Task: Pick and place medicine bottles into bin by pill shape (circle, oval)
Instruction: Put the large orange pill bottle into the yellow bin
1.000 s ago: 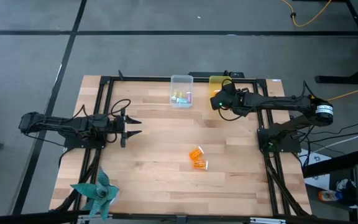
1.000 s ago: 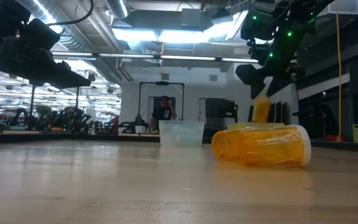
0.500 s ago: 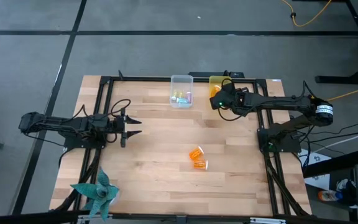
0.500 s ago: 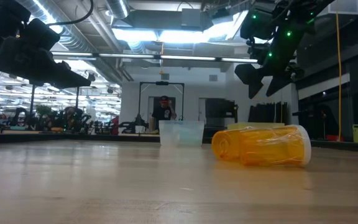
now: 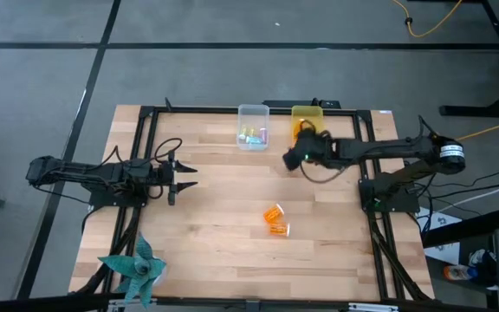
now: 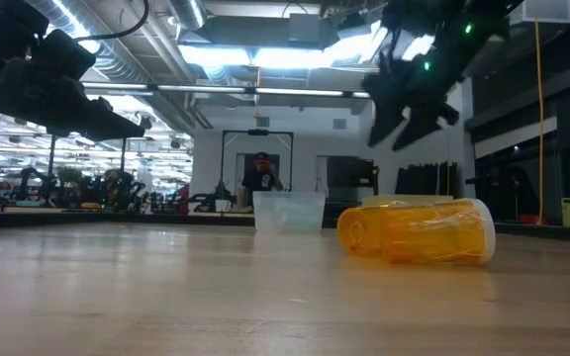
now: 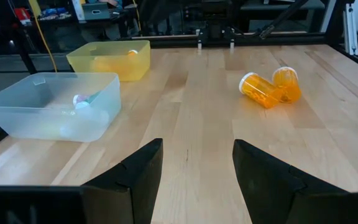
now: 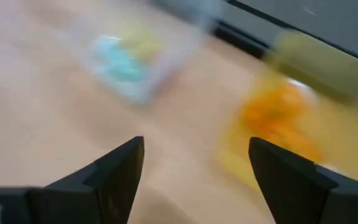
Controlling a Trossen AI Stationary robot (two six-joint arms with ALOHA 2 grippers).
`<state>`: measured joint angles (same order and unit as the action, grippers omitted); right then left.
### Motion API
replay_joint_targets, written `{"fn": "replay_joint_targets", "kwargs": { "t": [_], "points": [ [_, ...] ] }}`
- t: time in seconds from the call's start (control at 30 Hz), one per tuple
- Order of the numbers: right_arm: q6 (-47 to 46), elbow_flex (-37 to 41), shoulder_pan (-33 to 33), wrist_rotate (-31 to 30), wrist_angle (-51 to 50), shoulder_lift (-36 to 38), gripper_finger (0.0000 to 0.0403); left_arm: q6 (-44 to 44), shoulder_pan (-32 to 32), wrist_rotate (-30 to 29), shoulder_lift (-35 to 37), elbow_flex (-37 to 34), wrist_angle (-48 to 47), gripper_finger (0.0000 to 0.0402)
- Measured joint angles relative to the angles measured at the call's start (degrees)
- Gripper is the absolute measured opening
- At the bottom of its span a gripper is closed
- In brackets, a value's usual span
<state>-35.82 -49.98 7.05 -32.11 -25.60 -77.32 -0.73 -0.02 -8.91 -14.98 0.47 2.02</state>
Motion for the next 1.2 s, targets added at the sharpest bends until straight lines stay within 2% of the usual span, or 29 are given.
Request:
{"fn": "replay_joint_targets", "kwargs": {
  "t": [0.1,0.2,0.27,0.33,0.43,0.63,0.8,1.07,1.2],
  "points": [
    [6.4,0.0,-5.0,4.2,5.1,0.0,0.0291,0.0,0.0,0.0,0.0,0.0,0.0,0.019],
    [10.5,0.0,-8.7,13.0,6.3,0.0,0.0291,0.0,0.0,0.0,0.0,0.0,0.0,0.019],
    [10.6,0.0,-10.8,18.9,6.3,0.0,0.0292,0.0,0.0,0.0,0.0,0.0,0.0,0.019],
    [9.2,0.0,-12.9,22.4,6.4,0.0,0.0292,0.2,0.0,0.0,0.0,0.0,0.0,0.019],
    [6.9,0.0,-16.1,22.6,6.6,0.0,0.0292,0.3,0.0,0.0,0.0,0.0,0.0,0.019],
    [4.2,0.0,-21.7,18.5,6.7,0.0,0.0292,0.6,0.0,0.0,0.0,0.0,0.0,0.019],
    [3.2,0.0,-24.9,17.6,8.3,0.0,0.0292,0.6,0.0,0.0,0.0,0.0,0.0,0.019],
    [3.3,0.0,-27.2,14.1,10.7,-3.1,0.0291,0.5,0.0,0.0,0.0,0.0,0.0,0.019],
    [4.2,0.0,-27.1,14.7,12.3,-6.2,0.0291,0.5,0.0,0.0,0.0,0.0,0.0,0.019]
  ]
}}
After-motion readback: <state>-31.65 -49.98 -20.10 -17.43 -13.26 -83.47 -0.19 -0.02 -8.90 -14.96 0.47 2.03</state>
